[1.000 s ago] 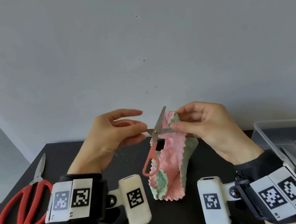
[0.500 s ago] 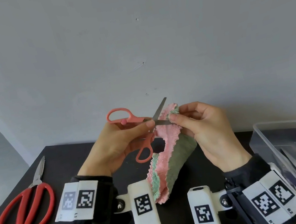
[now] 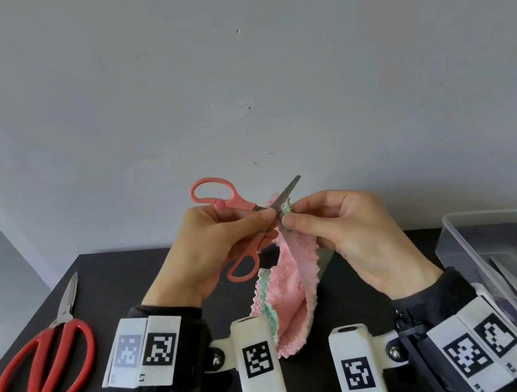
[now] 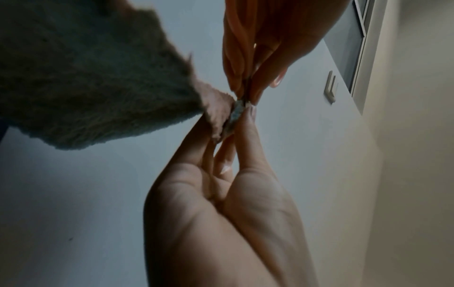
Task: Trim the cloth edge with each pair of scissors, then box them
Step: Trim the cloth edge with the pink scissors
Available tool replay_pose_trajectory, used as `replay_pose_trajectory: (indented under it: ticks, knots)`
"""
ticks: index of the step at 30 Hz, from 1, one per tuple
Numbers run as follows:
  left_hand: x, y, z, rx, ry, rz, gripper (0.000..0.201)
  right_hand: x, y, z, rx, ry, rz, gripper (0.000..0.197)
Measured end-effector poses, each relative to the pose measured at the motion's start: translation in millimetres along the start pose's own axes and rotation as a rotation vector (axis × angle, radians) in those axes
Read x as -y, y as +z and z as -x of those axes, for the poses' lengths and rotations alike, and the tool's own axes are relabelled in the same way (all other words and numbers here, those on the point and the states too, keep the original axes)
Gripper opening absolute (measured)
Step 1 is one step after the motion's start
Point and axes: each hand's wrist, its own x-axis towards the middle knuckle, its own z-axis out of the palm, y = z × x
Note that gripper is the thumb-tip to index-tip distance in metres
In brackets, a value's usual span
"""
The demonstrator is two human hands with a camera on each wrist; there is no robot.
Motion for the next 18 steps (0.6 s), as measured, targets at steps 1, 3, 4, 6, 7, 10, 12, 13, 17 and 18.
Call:
replay_pose_trajectory:
  ticks: [1, 3, 4, 6, 7, 10, 12, 13, 17, 18]
  knots:
    - [0.2, 1.2, 0.3, 0.009, 0.003, -0.006, 0.027, -0.9, 0.9, -0.4, -0.030, -0.012, 0.031, 0.013]
    - [0.5, 3.8, 1.0, 0.020, 0.011, -0.011, 0.030, -2.0, 2.3, -0.3, -0.078, -0.036, 0.064, 0.017]
    - [0.3, 4.8, 1.3, 0.017, 0.013, -0.012, 0.030, -2.2, 2.8, -0.3, -0.094, -0.046, 0.066, 0.019]
    - [-1.1, 5.5, 2.2, 0.007, 0.015, -0.017, 0.027, -1.5, 3.4, 0.0, -0.106, -0.051, 0.050, 0.026]
    - [-1.9, 5.6, 2.7, 0.003, 0.014, -0.019, 0.027, -0.8, 3.4, 0.4, -0.101, -0.048, 0.031, 0.030]
    - [-4.0, 5.4, 4.5, 0.004, 0.003, -0.016, 0.028, 0.6, 2.2, 0.2, -0.079, -0.037, -0.009, 0.040]
    - [-5.2, 5.6, 5.0, 0.002, -0.008, -0.013, 0.028, 0.3, 0.7, -0.4, -0.071, -0.032, -0.002, 0.044]
    - [-5.7, 5.6, 5.3, 0.001, -0.010, -0.014, 0.028, 0.2, 0.2, -0.7, -0.070, -0.032, 0.008, 0.045]
    - [-6.5, 4.0, 5.8, -0.016, -0.014, -0.010, 0.027, -1.7, -0.9, -1.5, -0.063, -0.032, 0.015, 0.049]
    - [-6.5, 3.6, 5.5, -0.023, -0.014, -0.011, 0.028, -2.2, -1.2, -1.8, -0.066, -0.031, 0.012, 0.049]
